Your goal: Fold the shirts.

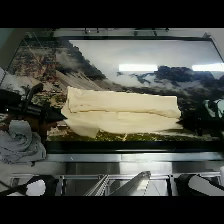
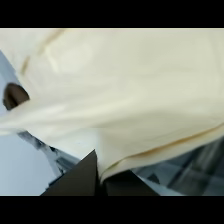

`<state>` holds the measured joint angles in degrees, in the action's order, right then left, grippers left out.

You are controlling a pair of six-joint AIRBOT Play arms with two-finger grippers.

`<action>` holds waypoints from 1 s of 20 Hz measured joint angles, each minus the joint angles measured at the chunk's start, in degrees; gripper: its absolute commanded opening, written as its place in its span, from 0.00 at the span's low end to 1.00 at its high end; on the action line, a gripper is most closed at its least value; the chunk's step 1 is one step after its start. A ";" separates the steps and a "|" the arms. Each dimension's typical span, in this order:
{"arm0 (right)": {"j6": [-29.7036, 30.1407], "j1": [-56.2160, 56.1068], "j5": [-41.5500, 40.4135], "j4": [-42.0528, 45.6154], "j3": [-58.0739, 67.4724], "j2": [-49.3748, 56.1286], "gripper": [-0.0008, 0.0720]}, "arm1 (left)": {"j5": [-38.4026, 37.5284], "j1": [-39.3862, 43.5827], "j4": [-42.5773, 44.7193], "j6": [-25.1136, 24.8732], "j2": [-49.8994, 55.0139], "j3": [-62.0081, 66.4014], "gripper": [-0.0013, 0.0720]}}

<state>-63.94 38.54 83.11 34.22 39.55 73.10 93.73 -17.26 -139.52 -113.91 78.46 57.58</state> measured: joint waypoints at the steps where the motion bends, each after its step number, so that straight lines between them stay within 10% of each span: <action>1: 0.59 -0.09 -1.73 -2.27 1.49 0.70 0.04 | 0.28 0.31 0.02 0.81 2.64 3.96 0.04; 15: 16.94 -13.33 -30.97 -18.01 8.15 18.34 0.06 | 2.16 2.78 0.46 5.97 39.23 40.83 0.04; 17: 17.81 -13.90 -33.20 -18.78 8.24 18.88 0.46 | 2.49 3.67 0.50 6.36 41.88 44.74 0.65; 18: 18.21 -13.90 -33.46 -18.95 8.33 18.99 0.46 | 3.15 4.09 0.44 6.67 42.88 46.69 1.00; 20: 18.60 -13.27 -31.65 -18.38 9.35 18.78 0.47 | 5.25 4.63 -0.61 7.26 44.04 50.03 0.99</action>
<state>-45.34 25.28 51.46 15.84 48.90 91.88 98.98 -12.62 -140.14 -106.65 122.50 107.61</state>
